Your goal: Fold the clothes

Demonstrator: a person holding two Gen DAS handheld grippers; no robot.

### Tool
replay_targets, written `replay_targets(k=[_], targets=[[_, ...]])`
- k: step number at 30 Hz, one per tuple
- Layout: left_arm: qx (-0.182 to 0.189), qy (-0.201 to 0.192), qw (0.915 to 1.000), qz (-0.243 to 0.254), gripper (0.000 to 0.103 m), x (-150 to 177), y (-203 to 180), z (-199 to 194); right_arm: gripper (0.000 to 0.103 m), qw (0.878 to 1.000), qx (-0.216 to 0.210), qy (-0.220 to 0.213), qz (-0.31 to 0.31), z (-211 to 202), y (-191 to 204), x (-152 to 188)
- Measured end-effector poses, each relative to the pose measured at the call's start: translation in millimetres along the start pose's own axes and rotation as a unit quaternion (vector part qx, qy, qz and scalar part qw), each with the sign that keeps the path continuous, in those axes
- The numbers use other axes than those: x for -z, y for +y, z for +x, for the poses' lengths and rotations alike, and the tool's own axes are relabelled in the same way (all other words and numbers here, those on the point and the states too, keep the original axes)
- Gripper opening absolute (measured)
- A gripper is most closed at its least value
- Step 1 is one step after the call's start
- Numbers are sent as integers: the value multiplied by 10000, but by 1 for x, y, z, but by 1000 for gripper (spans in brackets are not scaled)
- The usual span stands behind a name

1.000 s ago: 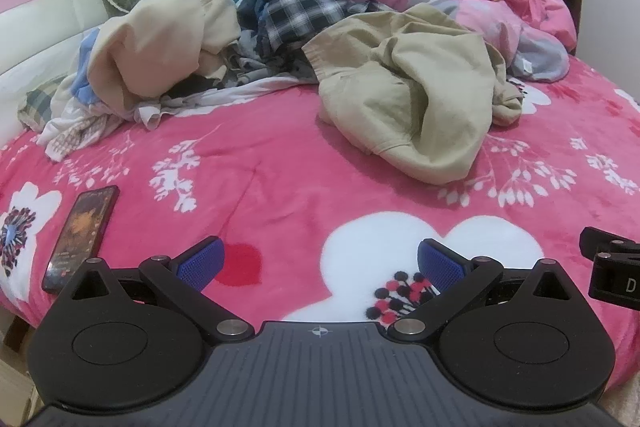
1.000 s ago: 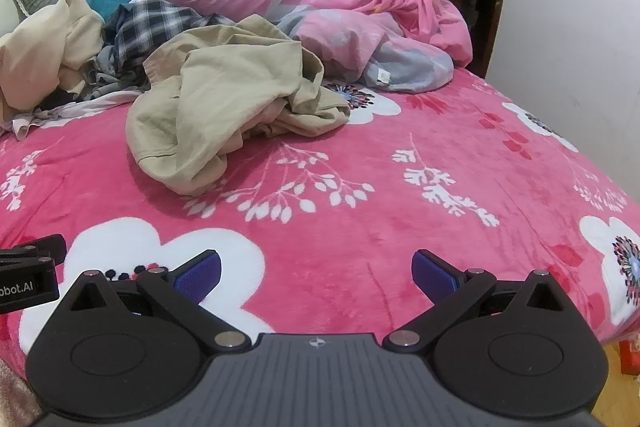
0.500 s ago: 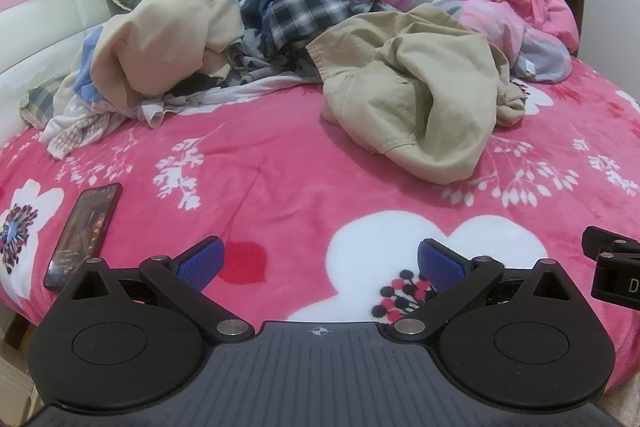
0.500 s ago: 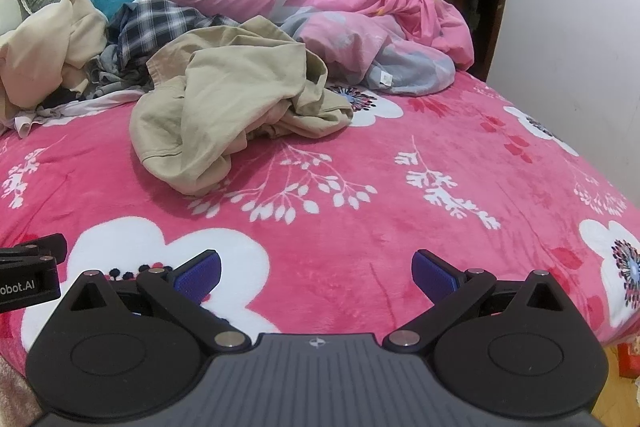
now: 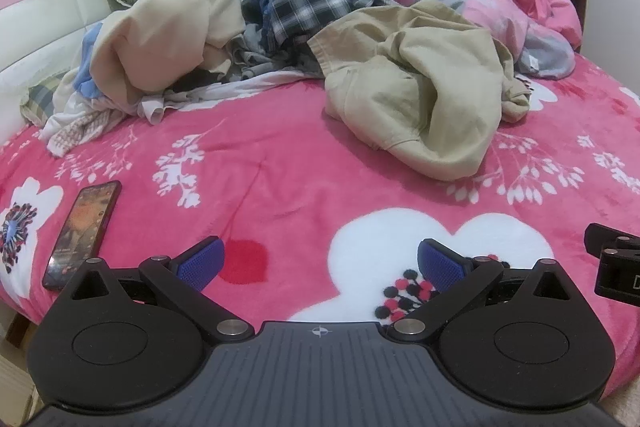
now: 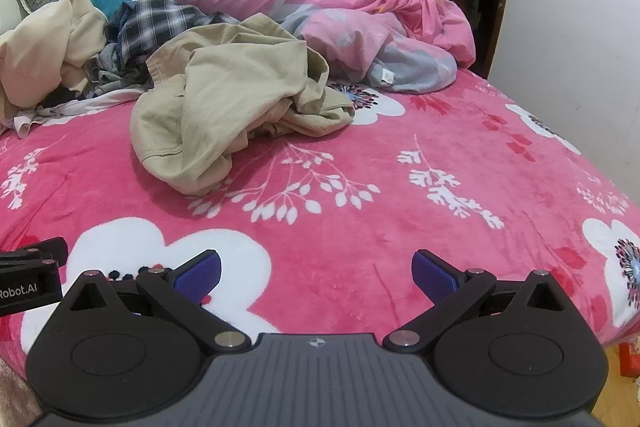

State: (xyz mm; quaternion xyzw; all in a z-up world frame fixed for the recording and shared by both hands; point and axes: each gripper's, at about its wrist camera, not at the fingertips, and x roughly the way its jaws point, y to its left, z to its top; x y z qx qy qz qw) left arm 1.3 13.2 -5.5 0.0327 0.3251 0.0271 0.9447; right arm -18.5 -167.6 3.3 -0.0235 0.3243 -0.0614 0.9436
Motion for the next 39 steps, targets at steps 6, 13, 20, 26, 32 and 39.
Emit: replay_targets(k=[6,13,20,26,32,39], targets=[[-22,7,10000,4,103,-1,0,3,103,10000,-13,9,-9,3,1,-2],[-42,21,10000,-13,103,-4,1,6,103,10000,-33,17,-43,6,4,-5],[-55,61,10000,-53,103,-5,3,12,103,10000,-64,-4,-30,10,4,-6],[33,191,9995,-236,103,-2,9,21,103,9997,-193,-104,140,13,-3,-3],[150,265,9983,-501,103,1,14,33,103,9988,-295,-263,273,21,-11,3],[585,253,9929,-1008,103,0,25,48,103,9964,-671,-460,235,30,-12,7]])
